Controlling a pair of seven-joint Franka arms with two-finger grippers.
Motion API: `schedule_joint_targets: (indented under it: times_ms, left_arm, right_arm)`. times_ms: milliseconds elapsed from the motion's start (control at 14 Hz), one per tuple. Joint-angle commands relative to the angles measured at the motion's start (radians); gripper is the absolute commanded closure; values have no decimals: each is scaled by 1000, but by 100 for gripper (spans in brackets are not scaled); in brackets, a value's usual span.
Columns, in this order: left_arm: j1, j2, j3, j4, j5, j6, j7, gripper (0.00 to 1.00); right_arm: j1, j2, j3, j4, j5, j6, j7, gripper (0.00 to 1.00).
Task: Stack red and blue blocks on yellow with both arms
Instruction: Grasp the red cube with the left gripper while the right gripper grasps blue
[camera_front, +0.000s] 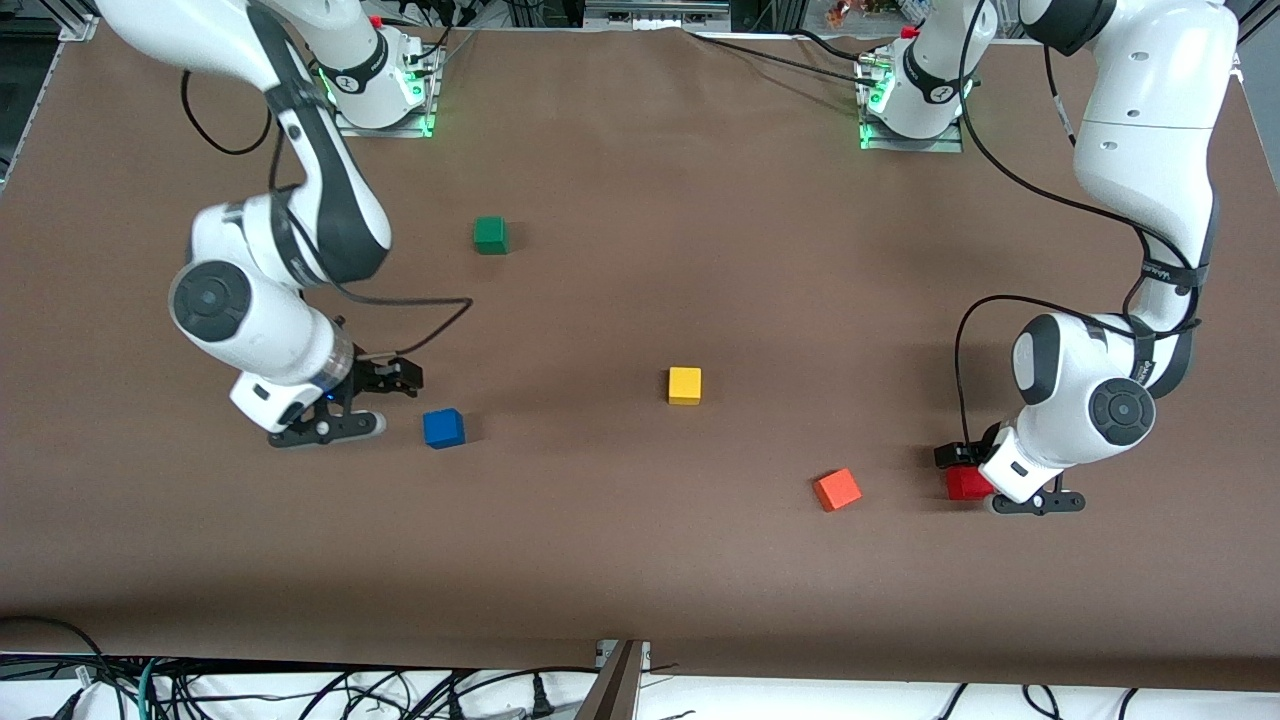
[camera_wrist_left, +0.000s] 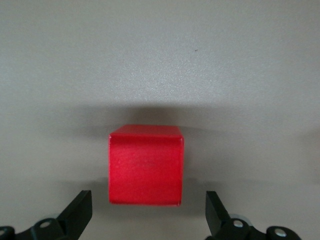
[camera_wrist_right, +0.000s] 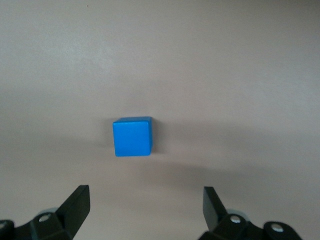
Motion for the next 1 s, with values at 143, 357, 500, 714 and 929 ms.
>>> schedule_joint_targets:
  times_ms: [143, 357, 500, 714, 929]
  left_arm:
    - [-4, 17, 3, 15, 17, 23, 12, 0]
    - [-4, 17, 3, 15, 19, 54, 12, 13]
    - [-6, 17, 2, 17, 17, 54, 9, 41]
    - [-13, 14, 2, 34, 16, 54, 6, 100]
    - [-56, 4, -6, 71, 7, 35, -8, 100]
  right_arm:
    - [12, 110, 4, 14, 3, 176, 19, 0]
    - [31, 195, 4, 13, 25, 303, 19, 0]
    - [51, 230, 4, -1, 52, 350, 52, 0]
    - [71, 230, 3, -55, 53, 394, 60, 2]
    - [69, 216, 1, -87, 49, 390, 45, 15]
